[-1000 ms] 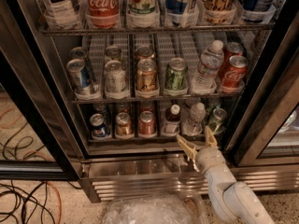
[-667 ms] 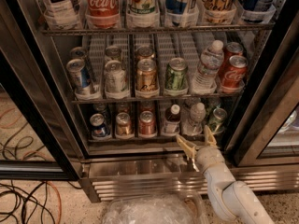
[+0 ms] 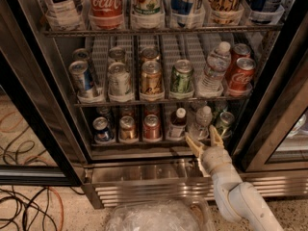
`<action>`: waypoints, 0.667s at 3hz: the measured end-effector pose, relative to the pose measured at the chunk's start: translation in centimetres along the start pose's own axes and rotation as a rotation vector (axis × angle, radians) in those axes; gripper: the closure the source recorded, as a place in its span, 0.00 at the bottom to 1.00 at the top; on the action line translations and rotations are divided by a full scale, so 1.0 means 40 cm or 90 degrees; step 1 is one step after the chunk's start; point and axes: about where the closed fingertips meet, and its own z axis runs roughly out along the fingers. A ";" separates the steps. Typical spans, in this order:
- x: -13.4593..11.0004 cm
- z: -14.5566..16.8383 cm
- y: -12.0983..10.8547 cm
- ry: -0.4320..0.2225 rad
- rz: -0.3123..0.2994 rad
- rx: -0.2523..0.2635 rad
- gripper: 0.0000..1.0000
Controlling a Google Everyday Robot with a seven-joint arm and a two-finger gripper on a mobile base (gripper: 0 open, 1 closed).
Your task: Pick water bottle from bottom shelf of fridge
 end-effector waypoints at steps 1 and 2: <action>-0.003 0.035 -0.016 -0.006 0.002 0.009 0.27; -0.003 0.108 -0.022 -0.006 0.006 0.007 0.30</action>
Offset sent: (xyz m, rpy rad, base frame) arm 0.0255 -0.0054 0.0014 0.0094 -0.0104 -0.0233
